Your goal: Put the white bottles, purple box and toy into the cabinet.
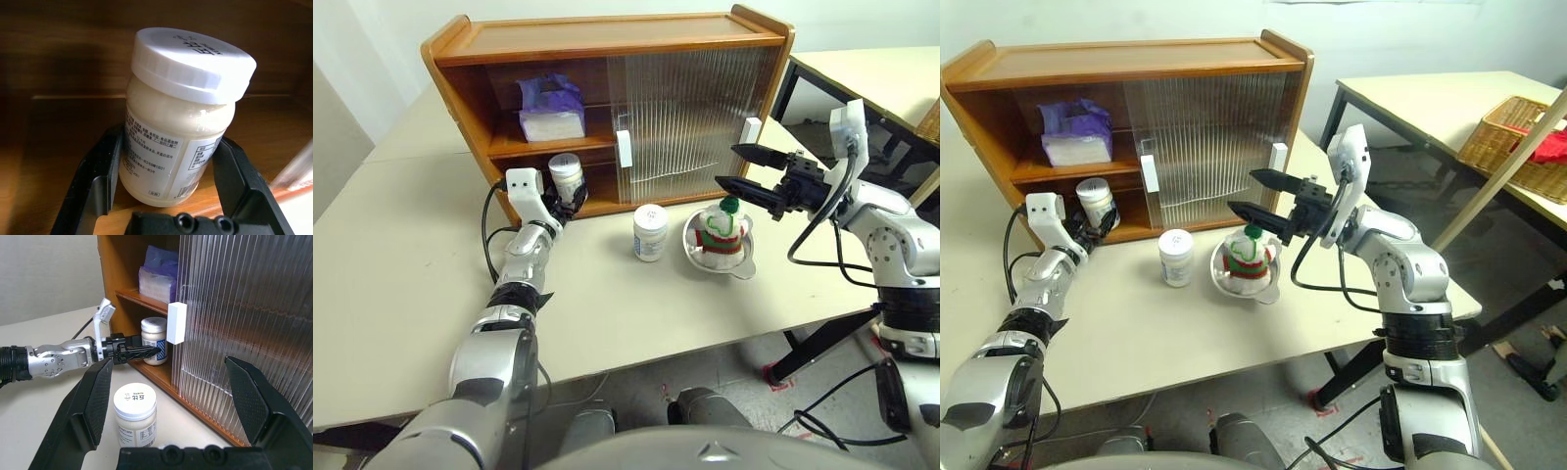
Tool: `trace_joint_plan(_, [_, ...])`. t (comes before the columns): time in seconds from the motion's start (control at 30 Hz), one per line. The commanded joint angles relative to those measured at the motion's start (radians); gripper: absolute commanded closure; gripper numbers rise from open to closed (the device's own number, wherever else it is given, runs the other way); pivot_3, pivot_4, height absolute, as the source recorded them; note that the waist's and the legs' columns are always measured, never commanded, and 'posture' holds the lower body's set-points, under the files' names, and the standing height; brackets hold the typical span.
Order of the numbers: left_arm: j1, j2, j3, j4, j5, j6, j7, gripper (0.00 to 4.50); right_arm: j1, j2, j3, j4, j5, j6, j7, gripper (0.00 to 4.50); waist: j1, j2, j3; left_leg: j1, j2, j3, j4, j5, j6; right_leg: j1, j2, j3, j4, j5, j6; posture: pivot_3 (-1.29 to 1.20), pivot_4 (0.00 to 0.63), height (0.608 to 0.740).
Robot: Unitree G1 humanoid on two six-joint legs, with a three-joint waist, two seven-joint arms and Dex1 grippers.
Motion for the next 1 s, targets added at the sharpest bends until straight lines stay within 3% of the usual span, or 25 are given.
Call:
trace_joint_plan(0.03, [-0.053,-0.007,0.000,0.054,0.029,-0.017,0.053,1.44,0.001,-0.006,-0.015,-0.011,0.009,0.000,-0.006,0.00,-0.002,0.000,0.000,0.000,0.000,0.000,0.000,0.000,0.000,0.001,0.000,0.000,-0.001,0.000,0.000,-0.19,0.000,0.740])
trace_joint_plan(0.5, [-0.124,-0.050,-0.014,0.143,0.080,-0.012,0.108,1.44,0.004,-0.015,-0.018,-0.024,0.012,0.004,-0.013,0.00,-0.017,0.000,0.000,-0.004,-0.004,0.000,0.000,-0.003,0.006,0.001,-0.003,0.001,-0.010,0.002,0.005,-0.21,0.000,0.740])
trace_joint_plan(0.63, [-0.114,-0.042,-0.012,0.143,0.085,-0.013,0.109,0.06,0.000,-0.017,-0.017,-0.020,0.012,0.002,-0.012,0.00,-0.023,0.000,0.000,-0.004,-0.007,0.000,0.001,-0.003,0.007,0.002,-0.005,0.001,-0.010,0.002,0.007,-0.20,0.000,0.740])
trace_joint_plan(1.0, [-0.004,-0.042,0.029,0.037,0.030,-0.070,0.053,0.02,-0.029,0.000,0.003,0.014,0.001,-0.014,0.003,0.00,-0.024,0.000,0.000,-0.004,-0.010,0.000,0.002,-0.003,0.008,0.003,-0.007,0.001,-0.010,0.002,0.007,-0.18,0.000,0.740])
